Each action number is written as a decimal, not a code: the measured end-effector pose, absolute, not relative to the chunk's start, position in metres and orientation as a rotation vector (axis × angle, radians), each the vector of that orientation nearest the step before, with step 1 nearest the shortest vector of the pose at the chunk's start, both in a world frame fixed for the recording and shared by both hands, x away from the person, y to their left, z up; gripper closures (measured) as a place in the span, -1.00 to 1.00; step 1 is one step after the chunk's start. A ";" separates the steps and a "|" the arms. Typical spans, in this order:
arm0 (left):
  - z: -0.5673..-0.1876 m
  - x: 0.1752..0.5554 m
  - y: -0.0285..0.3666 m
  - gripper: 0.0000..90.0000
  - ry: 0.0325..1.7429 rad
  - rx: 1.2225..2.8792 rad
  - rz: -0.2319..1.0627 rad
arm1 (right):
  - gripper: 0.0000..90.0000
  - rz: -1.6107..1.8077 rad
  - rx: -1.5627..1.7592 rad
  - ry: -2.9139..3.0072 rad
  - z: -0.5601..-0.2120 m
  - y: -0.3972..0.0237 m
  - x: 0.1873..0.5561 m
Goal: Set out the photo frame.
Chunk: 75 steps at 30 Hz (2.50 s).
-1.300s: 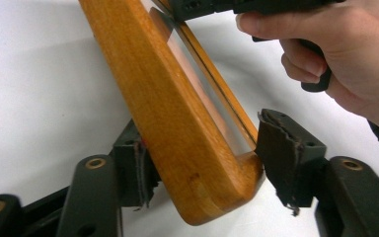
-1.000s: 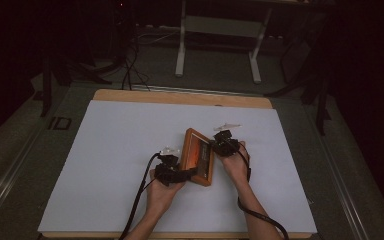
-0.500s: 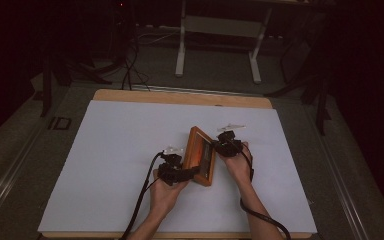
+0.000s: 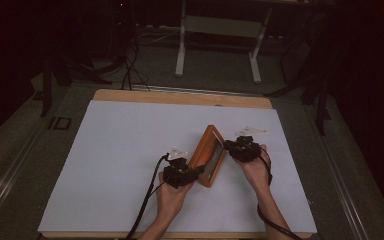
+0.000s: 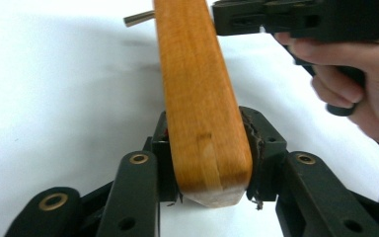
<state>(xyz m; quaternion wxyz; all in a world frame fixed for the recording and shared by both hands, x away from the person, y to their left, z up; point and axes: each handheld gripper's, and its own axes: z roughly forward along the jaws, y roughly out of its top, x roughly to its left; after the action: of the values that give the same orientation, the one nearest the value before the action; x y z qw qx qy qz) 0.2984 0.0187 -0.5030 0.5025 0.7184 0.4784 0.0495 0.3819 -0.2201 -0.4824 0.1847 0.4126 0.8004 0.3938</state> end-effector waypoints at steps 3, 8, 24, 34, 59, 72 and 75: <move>-0.500 0.295 0.011 0.51 1.119 1.759 0.161 | 0.70 1.115 1.136 2.240 -0.473 -0.230 0.373; -0.497 0.290 0.002 0.53 1.092 1.773 0.211 | 0.62 1.133 1.089 2.201 -0.460 -0.244 0.358; -0.494 0.283 -0.013 0.53 0.978 1.833 0.311 | 0.48 1.192 1.020 2.168 -0.438 -0.260 0.335; -0.494 0.276 -0.022 0.52 0.904 1.860 0.376 | 0.42 1.251 0.950 2.161 -0.424 -0.255 0.327; -0.516 0.278 -0.029 0.53 0.792 1.966 0.463 | 0.37 1.311 0.935 2.206 -0.426 -0.250 0.329; -0.486 0.301 -0.030 0.54 0.734 1.967 0.429 | 0.36 1.324 0.936 2.178 -0.421 -0.255 0.331; -0.483 0.304 -0.030 0.54 0.742 1.947 0.413 | 0.35 1.333 0.944 2.169 -0.421 -0.258 0.330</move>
<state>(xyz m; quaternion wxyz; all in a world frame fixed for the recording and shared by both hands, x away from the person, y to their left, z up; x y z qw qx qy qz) 0.3042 -0.0301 -0.4830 0.4872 0.8004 0.3051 0.1700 0.3296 -0.2585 -0.4212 0.2117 0.3398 0.7807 0.4799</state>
